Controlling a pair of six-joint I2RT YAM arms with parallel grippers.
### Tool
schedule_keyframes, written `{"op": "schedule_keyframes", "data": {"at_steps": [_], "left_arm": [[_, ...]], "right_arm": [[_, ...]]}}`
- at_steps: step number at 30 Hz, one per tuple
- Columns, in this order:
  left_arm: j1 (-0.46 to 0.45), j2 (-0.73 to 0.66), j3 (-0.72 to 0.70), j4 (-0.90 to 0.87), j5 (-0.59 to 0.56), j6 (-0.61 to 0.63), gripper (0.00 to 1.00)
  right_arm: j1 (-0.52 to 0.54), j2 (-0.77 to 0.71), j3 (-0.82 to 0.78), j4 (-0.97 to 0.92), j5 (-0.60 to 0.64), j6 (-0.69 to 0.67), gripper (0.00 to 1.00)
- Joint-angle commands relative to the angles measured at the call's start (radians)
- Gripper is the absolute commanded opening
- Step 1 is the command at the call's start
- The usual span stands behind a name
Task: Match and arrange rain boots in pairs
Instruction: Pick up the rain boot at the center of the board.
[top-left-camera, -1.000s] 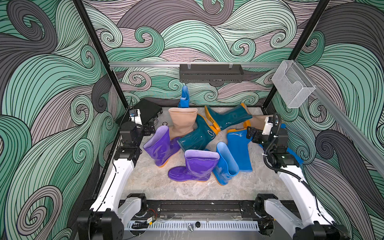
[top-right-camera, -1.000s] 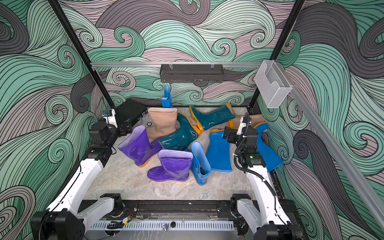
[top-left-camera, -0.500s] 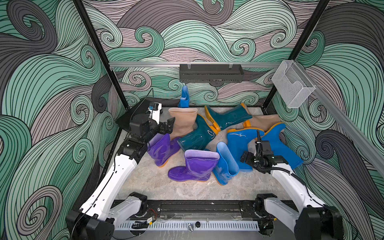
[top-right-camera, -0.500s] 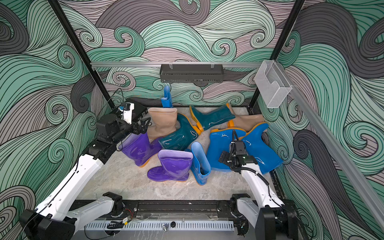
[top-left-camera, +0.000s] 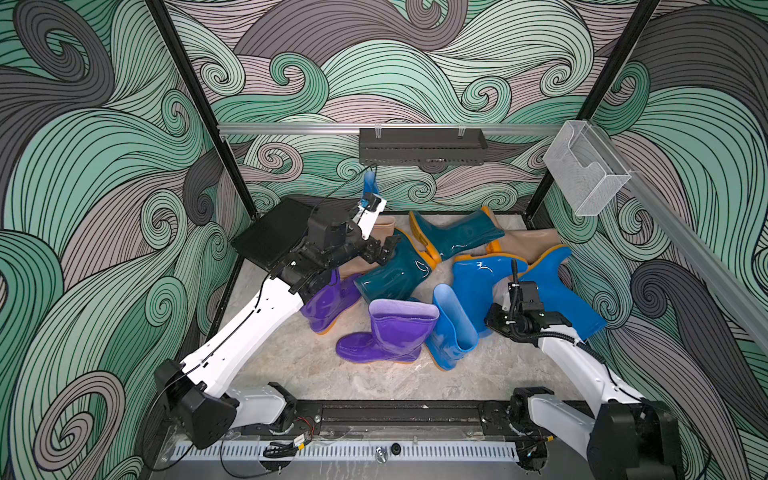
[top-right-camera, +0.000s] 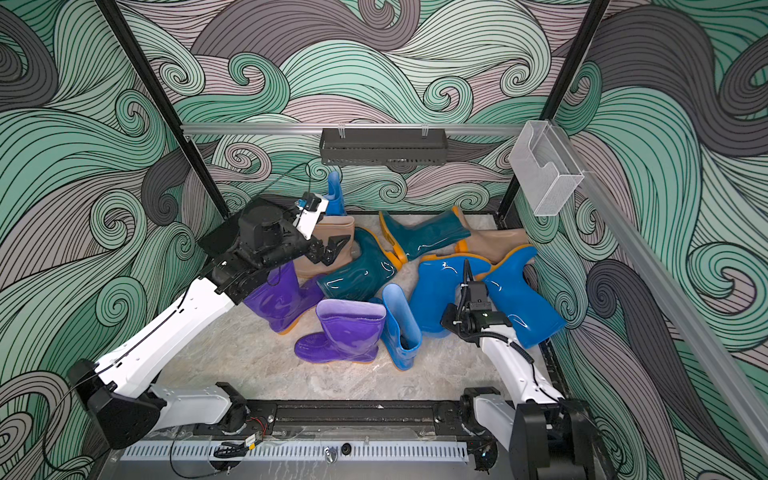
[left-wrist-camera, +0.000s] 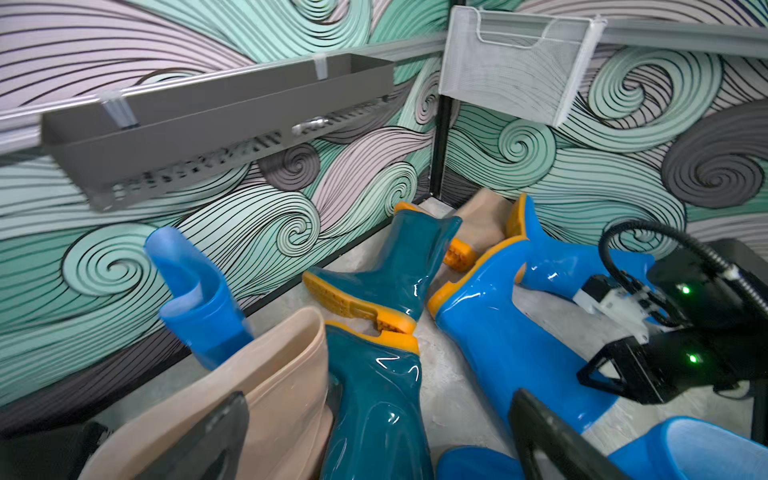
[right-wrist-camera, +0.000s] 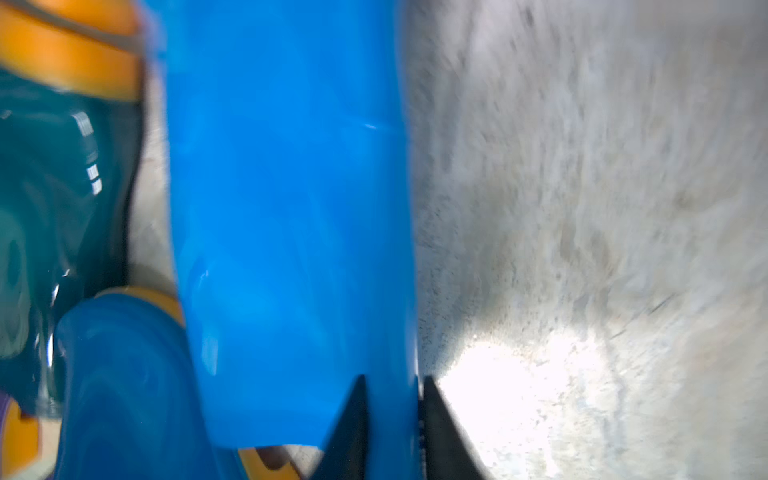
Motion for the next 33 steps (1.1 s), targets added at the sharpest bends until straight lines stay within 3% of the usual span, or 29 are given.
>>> {"op": "schedule_keyframes", "data": {"at_steps": [1, 9, 15, 25, 33], "left_arm": [[-0.076, 0.079, 0.122, -0.053, 0.029, 0.131, 0.99], [-0.205, 0.282, 0.329, -0.064, 0.092, 0.24, 0.99], [-0.253, 0.353, 0.375, -0.058, 0.129, 0.256, 0.99], [-0.242, 0.388, 0.309, -0.034, 0.152, 0.307, 0.99], [-0.137, 0.403, 0.29, -0.068, 0.329, 0.255, 0.99]], "right_arm": [[0.0, -0.028, 0.137, -0.065, -0.024, -0.05, 0.01], [-0.033, 0.127, 0.53, -0.332, -0.116, -0.14, 0.0], [-0.066, 0.241, 0.778, -0.454, -0.197, -0.213, 0.0], [-0.101, 0.368, 1.017, -0.574, -0.36, -0.282, 0.0], [-0.103, 0.382, 1.059, -0.606, -0.401, -0.306, 0.0]]}}
